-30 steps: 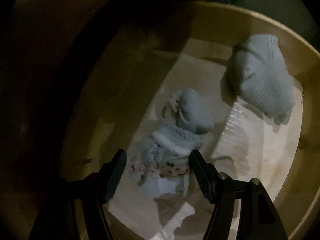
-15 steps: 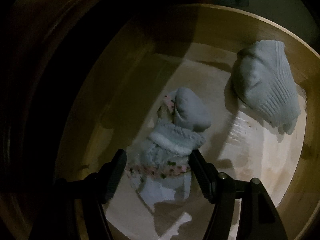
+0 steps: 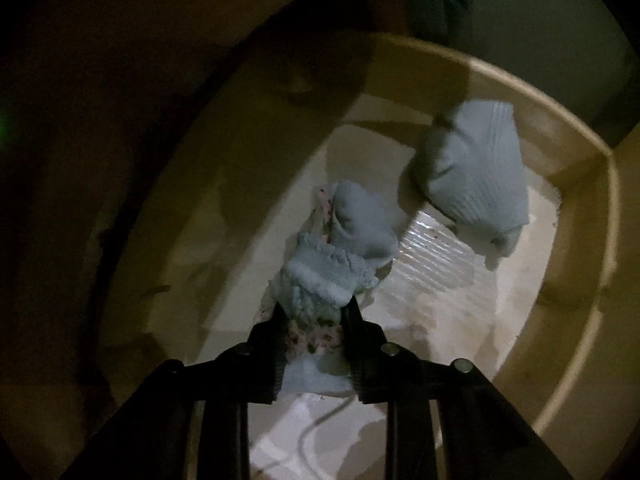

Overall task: Take underwear out of drawer
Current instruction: 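Lift the floral underwear with the left tool while the right tool lowers into the drawer, then grasp and lift the grey knit underwear with the right tool while the left tool holds floral underwear, then carry the floral underwear with the left tool over the white box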

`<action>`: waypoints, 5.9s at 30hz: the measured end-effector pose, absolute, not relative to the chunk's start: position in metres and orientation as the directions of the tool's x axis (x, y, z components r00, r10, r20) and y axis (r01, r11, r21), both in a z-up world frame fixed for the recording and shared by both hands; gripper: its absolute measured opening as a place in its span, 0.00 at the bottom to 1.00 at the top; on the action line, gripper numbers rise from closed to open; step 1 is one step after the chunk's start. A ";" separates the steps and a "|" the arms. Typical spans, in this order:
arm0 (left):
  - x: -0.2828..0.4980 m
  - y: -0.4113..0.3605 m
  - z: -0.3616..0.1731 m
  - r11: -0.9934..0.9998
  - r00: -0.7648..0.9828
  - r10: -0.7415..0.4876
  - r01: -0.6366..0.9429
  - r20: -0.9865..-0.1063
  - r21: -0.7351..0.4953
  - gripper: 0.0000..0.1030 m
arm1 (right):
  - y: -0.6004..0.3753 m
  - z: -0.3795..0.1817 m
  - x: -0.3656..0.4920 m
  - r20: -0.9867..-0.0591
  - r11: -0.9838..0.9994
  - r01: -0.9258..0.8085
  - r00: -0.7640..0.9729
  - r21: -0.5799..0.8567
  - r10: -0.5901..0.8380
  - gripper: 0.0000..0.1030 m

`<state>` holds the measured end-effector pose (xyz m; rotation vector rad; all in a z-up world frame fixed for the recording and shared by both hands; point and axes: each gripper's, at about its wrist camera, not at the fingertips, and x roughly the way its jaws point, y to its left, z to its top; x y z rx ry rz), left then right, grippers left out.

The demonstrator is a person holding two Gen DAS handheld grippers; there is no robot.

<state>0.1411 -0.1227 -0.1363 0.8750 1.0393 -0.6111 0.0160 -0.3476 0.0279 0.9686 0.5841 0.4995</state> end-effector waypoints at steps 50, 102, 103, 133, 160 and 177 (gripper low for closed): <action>0.051 0.009 0.047 0.819 0.535 -0.422 0.571 -0.732 -0.055 0.26 | -0.138 -0.149 0.164 -0.993 0.757 -0.644 0.099 -0.115 -0.067 0.57; 0.053 0.020 0.047 0.829 0.533 -0.427 0.553 -0.731 -0.080 0.27 | -0.091 -0.067 0.129 -0.934 0.656 -0.713 0.356 -0.247 0.036 0.40; 0.053 0.020 0.048 0.829 0.535 -0.426 0.553 -0.730 -0.080 0.27 | -0.098 -0.064 0.124 -0.928 0.676 -0.697 0.369 -0.239 0.052 0.40; 0.029 0.025 0.062 0.840 0.612 -0.460 0.534 -0.643 -0.093 0.27 | -0.157 -0.001 0.080 -0.755 0.921 -0.365 0.640 -0.139 0.140 0.40; -0.015 -0.007 0.117 0.789 0.632 -0.553 0.607 -0.544 -0.097 0.27 | -0.155 0.012 0.073 -0.709 0.915 -0.368 0.690 -0.166 0.149 0.40; 0.020 -0.022 0.198 0.806 0.705 -0.524 0.592 -0.478 -0.011 0.28 | -0.158 0.017 0.070 -0.700 0.913 -0.369 0.699 -0.173 0.149 0.40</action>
